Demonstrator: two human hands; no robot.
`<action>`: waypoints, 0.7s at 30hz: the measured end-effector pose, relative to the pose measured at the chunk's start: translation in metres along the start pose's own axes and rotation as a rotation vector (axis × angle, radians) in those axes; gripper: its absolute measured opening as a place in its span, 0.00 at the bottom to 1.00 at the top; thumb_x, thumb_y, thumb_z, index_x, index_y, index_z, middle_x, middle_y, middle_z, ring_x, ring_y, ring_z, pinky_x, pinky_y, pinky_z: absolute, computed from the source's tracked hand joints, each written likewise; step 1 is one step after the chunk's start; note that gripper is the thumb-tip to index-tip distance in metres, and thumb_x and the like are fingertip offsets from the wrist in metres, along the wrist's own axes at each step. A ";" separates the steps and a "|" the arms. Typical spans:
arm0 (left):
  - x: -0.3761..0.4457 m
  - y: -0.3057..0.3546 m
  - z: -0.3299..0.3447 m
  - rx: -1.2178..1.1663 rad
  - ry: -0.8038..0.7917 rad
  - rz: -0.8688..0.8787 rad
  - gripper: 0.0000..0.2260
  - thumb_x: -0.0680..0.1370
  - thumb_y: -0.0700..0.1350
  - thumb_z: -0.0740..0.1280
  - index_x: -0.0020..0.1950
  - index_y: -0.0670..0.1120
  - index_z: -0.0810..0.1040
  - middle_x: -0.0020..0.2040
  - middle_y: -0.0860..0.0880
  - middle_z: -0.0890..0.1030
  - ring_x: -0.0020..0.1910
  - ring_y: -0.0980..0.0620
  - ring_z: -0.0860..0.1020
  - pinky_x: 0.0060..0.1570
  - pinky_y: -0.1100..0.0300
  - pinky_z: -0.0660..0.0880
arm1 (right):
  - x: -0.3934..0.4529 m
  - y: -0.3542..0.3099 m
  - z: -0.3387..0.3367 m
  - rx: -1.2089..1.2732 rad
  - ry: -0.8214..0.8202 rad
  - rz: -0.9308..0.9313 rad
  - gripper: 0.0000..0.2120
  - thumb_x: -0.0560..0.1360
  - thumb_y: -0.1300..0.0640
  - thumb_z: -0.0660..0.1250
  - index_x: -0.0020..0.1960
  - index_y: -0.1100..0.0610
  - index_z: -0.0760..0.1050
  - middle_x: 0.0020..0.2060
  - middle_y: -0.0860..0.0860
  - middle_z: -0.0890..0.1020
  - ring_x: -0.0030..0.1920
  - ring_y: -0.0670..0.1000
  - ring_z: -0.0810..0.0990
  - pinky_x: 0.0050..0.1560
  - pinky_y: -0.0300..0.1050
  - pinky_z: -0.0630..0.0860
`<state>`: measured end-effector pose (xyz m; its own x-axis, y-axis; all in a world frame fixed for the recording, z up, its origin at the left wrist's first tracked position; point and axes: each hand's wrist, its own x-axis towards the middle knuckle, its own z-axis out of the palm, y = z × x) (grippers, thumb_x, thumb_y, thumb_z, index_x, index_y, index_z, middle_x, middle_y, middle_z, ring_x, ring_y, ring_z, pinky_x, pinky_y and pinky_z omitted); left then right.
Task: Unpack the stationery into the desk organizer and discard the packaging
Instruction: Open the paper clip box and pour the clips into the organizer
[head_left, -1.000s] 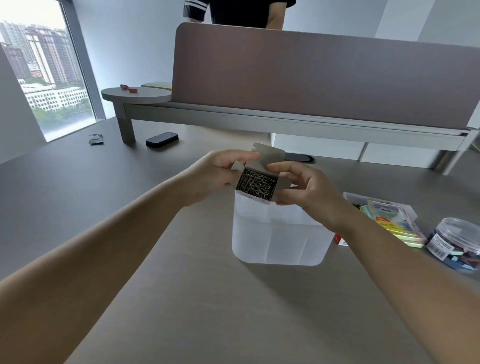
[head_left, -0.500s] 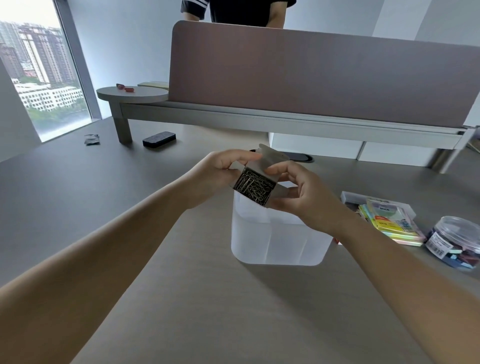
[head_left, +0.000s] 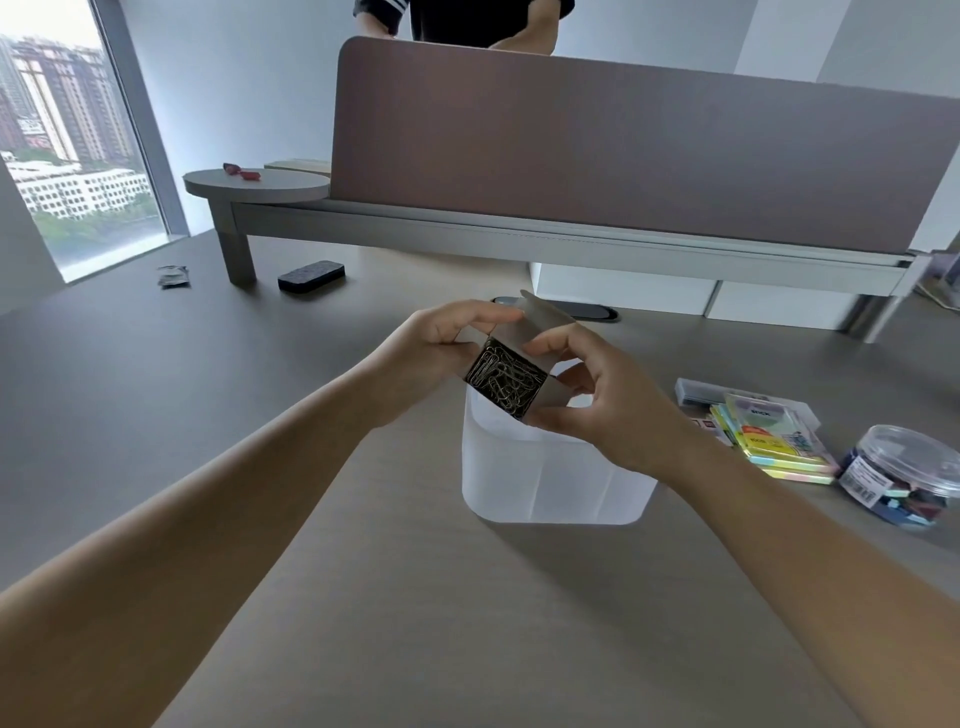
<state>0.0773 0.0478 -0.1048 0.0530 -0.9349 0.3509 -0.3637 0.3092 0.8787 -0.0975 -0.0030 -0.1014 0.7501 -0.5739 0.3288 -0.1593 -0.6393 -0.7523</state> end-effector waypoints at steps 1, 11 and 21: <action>0.000 0.001 0.000 0.003 0.003 0.005 0.26 0.74 0.26 0.53 0.49 0.57 0.74 0.48 0.54 0.76 0.40 0.66 0.76 0.43 0.74 0.71 | -0.001 0.000 0.000 -0.005 0.004 -0.002 0.20 0.66 0.59 0.72 0.45 0.39 0.66 0.45 0.40 0.74 0.40 0.43 0.77 0.40 0.26 0.70; -0.003 0.001 0.003 0.022 0.029 0.033 0.25 0.73 0.25 0.52 0.55 0.54 0.71 0.47 0.57 0.76 0.39 0.69 0.76 0.42 0.76 0.70 | -0.002 0.000 0.002 -0.033 0.033 -0.015 0.19 0.67 0.60 0.71 0.46 0.41 0.66 0.43 0.39 0.74 0.43 0.46 0.77 0.39 0.23 0.68; -0.001 -0.001 0.003 0.015 0.040 0.054 0.26 0.73 0.25 0.53 0.51 0.57 0.73 0.50 0.57 0.76 0.47 0.61 0.76 0.46 0.74 0.71 | -0.002 0.004 0.002 0.015 0.056 -0.009 0.20 0.67 0.63 0.71 0.49 0.44 0.68 0.43 0.41 0.75 0.44 0.49 0.76 0.40 0.26 0.71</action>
<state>0.0746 0.0473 -0.1073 0.0699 -0.9090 0.4108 -0.3807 0.3563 0.8533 -0.0981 -0.0033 -0.1064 0.7144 -0.5962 0.3664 -0.1427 -0.6367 -0.7578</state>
